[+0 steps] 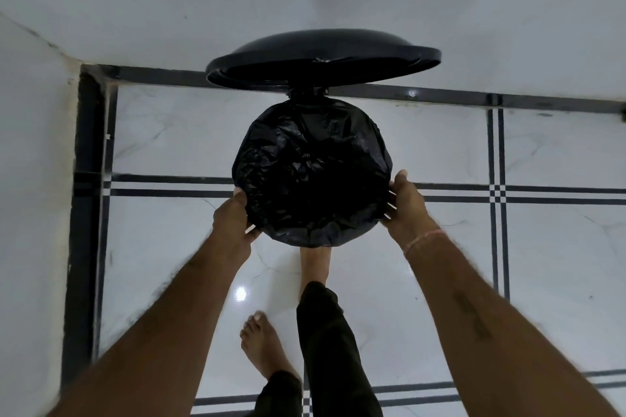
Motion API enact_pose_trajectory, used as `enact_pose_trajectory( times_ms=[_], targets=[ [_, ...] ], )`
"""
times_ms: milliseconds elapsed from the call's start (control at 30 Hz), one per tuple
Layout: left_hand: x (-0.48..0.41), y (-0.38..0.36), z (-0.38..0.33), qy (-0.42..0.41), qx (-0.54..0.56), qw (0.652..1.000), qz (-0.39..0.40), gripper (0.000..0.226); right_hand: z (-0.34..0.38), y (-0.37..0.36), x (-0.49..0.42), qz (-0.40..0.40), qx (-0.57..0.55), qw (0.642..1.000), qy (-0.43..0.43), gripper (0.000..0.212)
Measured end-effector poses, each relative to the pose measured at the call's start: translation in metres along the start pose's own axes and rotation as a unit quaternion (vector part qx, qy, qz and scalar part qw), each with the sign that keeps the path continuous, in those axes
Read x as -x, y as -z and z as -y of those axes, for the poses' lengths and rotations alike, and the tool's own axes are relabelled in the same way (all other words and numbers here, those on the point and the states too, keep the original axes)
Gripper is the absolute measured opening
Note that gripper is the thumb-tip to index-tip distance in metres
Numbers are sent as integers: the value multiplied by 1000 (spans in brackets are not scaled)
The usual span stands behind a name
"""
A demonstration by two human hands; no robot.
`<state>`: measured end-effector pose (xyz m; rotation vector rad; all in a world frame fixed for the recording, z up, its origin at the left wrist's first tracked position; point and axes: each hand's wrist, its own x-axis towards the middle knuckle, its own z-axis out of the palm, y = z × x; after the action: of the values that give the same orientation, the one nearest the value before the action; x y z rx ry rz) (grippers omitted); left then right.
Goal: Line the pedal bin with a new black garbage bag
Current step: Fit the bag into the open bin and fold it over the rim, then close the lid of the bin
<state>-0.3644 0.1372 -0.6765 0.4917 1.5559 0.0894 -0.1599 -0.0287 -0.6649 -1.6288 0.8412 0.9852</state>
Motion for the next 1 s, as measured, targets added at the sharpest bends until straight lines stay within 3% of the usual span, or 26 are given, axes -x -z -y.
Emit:
enact_pose_trajectory(
  times_ms=[100,233,300,400,500,633,700,867,1000],
  targets=[
    [5,0,-2,-3,-4,1000,24,47,5,-5,5,8,17,998,-54,52],
    [8,4,-8,-15,-41,999,26,58,-4,1,5,10,10,998,-56,57],
    [14,1,-15,-38,-96,994,-29,63,-7,2,12,-25,64,998,6,57],
    [32,-7,-37,-97,-96,988,-77,63,5,-5,38,-103,113,969,194,50],
    [62,-19,-76,-120,-55,989,-59,62,46,-22,75,-39,91,951,293,50],
    [111,-40,-134,-137,-13,990,-24,78,117,-44,122,4,55,936,349,62],
    [131,-48,-153,-151,-33,988,4,81,138,-48,135,16,123,924,361,67],
    [150,-57,-155,-214,-177,960,30,84,139,-41,143,39,311,881,354,51],
    [142,-44,-121,-279,-249,927,29,58,101,-26,142,17,351,848,397,45]
  ],
)
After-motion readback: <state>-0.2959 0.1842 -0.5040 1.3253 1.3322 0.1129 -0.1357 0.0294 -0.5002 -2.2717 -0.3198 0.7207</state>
